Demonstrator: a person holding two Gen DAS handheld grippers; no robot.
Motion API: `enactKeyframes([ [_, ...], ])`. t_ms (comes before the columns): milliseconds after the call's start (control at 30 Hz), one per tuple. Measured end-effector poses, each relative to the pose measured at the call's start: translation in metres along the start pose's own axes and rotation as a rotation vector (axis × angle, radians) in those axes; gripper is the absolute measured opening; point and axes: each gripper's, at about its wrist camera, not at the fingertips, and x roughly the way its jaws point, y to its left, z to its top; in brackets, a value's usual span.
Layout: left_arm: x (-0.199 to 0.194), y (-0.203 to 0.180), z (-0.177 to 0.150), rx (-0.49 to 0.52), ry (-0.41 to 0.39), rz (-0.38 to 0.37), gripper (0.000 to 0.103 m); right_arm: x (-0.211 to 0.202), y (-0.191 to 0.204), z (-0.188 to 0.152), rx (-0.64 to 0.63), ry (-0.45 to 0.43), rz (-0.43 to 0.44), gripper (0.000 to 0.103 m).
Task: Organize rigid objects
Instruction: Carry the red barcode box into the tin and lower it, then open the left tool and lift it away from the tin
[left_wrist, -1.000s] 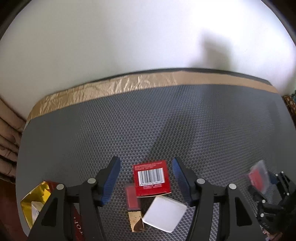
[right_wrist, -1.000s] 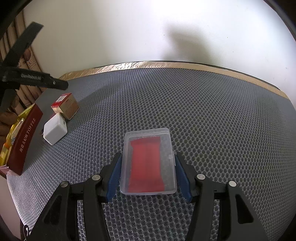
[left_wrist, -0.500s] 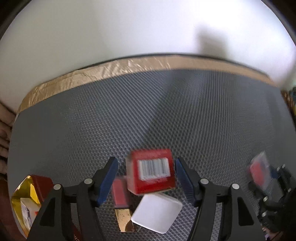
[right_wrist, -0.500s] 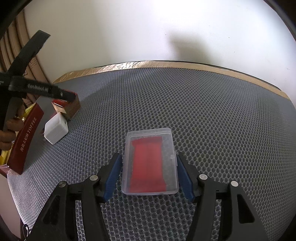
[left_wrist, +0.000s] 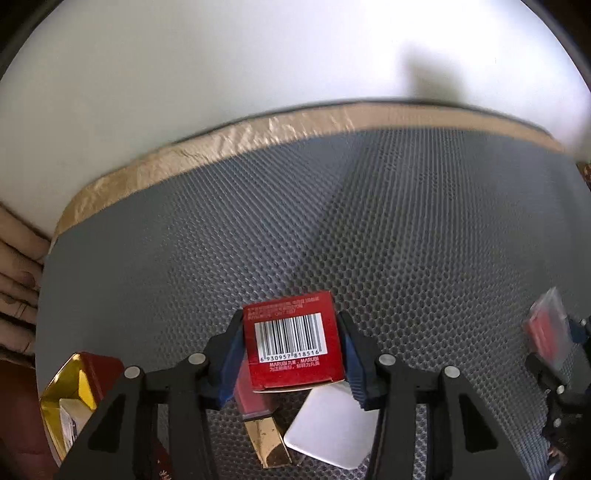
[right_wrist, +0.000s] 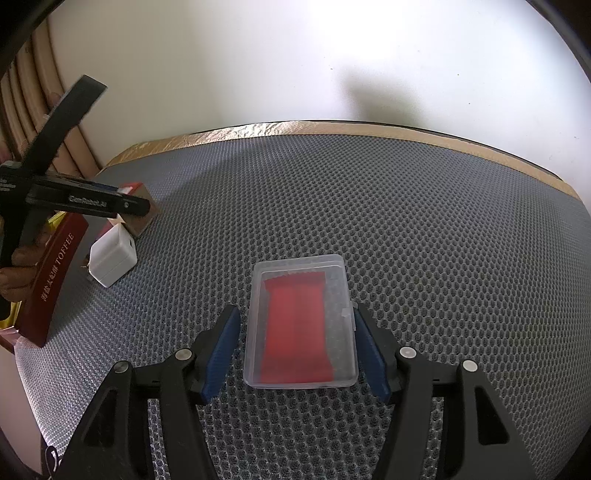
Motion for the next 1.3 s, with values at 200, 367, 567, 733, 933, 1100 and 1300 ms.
enactKeyframes([
  [200,-0.064,0.025,-0.01,-0.132,-0.129,-0.031,0.049,0.0,0.001,0.0,-0.004,0.003,-0.007,0.059],
  [367,-0.119,0.057,-0.053,-0.231,-0.176,-0.015,0.049,0.002,0.003,0.0,-0.013,0.006,-0.017,0.059],
  [567,-0.148,0.122,-0.135,-0.394,-0.109,0.002,0.049,0.003,0.006,-0.001,-0.028,0.01,-0.035,0.059],
  [733,-0.134,0.161,-0.188,-0.477,-0.023,0.009,0.049,0.005,0.009,-0.001,-0.044,0.015,-0.055,0.059],
  [933,-0.114,0.167,-0.213,-0.498,0.026,-0.028,0.049,0.007,0.014,0.0,-0.058,0.02,-0.075,0.059],
  [1100,-0.1,0.158,-0.207,-0.473,0.028,-0.027,0.05,0.01,0.018,0.0,-0.07,0.024,-0.087,0.06],
  [1300,-0.092,0.155,-0.205,-0.489,0.032,-0.061,0.05,0.011,0.021,0.0,-0.065,0.03,-0.093,0.061],
])
